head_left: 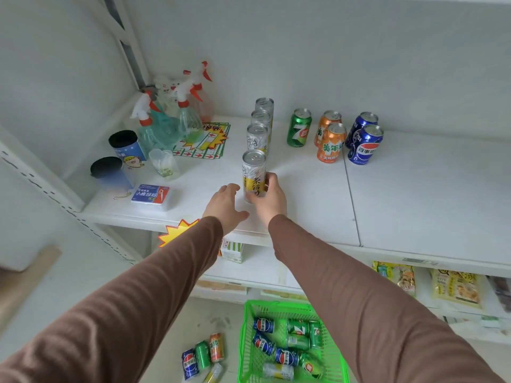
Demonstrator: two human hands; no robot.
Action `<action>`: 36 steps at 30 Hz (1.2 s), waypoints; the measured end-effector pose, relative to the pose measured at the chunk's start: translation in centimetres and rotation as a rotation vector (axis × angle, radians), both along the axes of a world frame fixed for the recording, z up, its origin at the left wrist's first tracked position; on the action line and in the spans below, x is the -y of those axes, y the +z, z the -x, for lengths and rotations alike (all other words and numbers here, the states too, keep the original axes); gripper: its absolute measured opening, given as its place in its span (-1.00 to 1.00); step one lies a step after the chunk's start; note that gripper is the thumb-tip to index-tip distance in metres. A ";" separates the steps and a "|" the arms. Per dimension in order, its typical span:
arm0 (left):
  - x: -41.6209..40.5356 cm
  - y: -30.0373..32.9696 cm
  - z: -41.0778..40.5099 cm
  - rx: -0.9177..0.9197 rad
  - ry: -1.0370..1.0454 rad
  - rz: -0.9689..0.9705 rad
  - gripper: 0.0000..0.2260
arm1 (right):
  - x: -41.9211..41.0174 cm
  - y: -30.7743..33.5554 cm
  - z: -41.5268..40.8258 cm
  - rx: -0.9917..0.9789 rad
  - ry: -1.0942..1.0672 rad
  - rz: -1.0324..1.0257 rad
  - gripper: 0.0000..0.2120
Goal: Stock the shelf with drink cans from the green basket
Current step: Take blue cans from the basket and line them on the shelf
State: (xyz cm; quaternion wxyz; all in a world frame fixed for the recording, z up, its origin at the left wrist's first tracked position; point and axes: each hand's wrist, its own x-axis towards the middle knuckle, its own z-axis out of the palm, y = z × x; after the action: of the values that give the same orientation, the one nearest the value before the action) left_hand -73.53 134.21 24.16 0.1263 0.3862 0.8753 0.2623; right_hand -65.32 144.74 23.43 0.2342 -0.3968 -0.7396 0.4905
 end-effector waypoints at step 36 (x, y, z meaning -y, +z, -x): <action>2.6 -2.4 -7.0 -0.169 -0.057 -0.216 -0.45 | 0.6 -2.9 -7.5 -0.086 -0.014 -0.497 -0.72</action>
State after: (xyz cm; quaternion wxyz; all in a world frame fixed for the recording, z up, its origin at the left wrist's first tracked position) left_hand -66.50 131.63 21.79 0.0173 0.4429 0.8382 0.3178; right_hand -57.84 144.13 20.53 0.3594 -0.3109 -0.8241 0.3083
